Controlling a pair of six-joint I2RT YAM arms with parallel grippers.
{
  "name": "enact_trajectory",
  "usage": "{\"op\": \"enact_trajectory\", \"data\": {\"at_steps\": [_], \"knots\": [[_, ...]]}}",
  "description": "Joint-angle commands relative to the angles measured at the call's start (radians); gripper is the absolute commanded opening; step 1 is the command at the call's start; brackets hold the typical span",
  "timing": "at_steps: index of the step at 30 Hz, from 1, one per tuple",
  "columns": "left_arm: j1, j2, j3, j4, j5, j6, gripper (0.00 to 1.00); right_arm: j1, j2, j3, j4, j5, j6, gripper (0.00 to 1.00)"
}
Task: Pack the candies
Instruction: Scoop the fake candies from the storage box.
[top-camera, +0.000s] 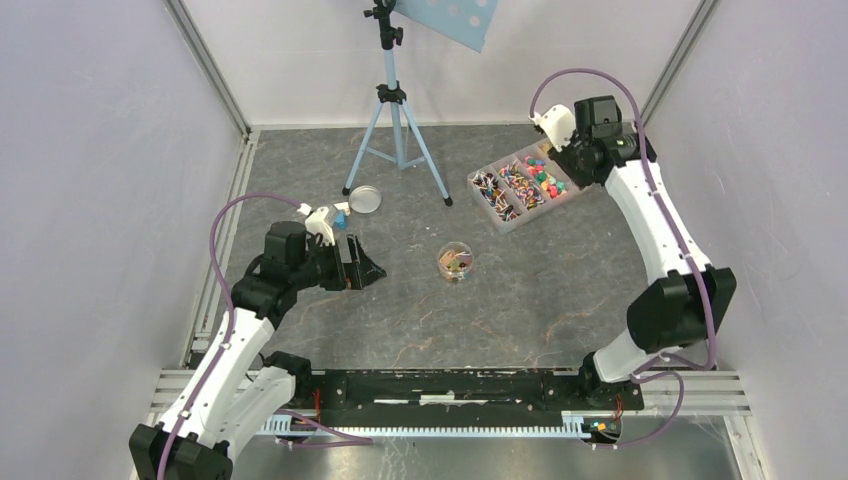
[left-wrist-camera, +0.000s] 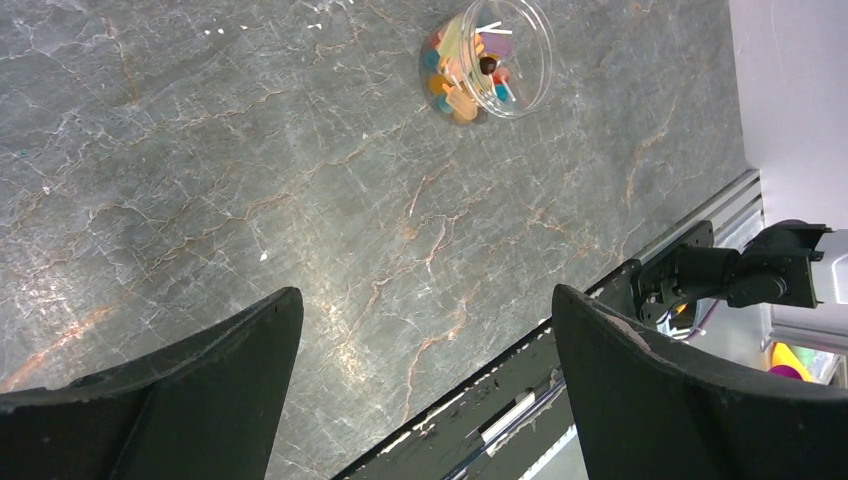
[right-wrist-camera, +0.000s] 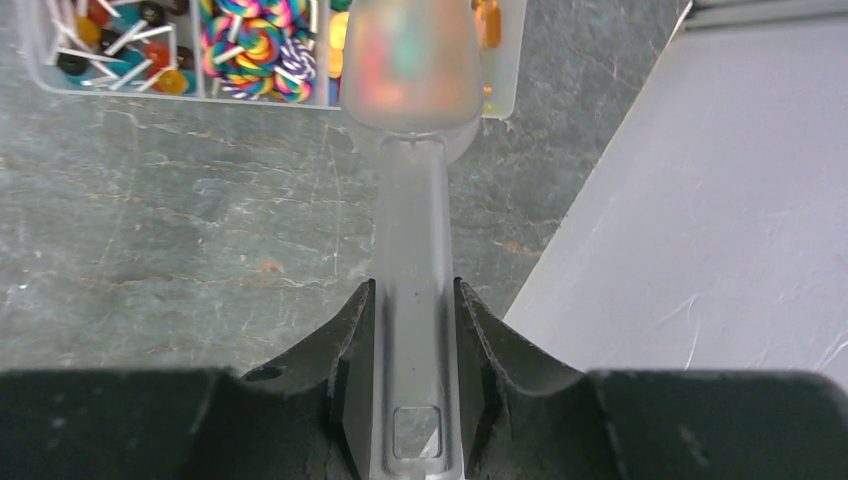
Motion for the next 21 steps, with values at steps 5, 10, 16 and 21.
{"op": "enact_trajectory", "data": {"at_steps": [5,10,16,21], "knots": [[-0.005,0.009,0.003,0.011,-0.028,0.037,1.00,-0.082,0.156,0.185,-0.062,0.091,0.005,0.00],[-0.005,0.014,0.004,0.008,-0.036,0.038,1.00,-0.135,0.234,0.231,-0.072,0.084,-0.014,0.00],[-0.005,0.021,0.005,0.006,-0.039,0.038,1.00,-0.160,0.274,0.226,-0.052,0.070,-0.053,0.00],[-0.005,0.023,0.006,0.007,-0.035,0.040,1.00,-0.160,0.312,0.236,-0.038,0.059,-0.073,0.00]]}}
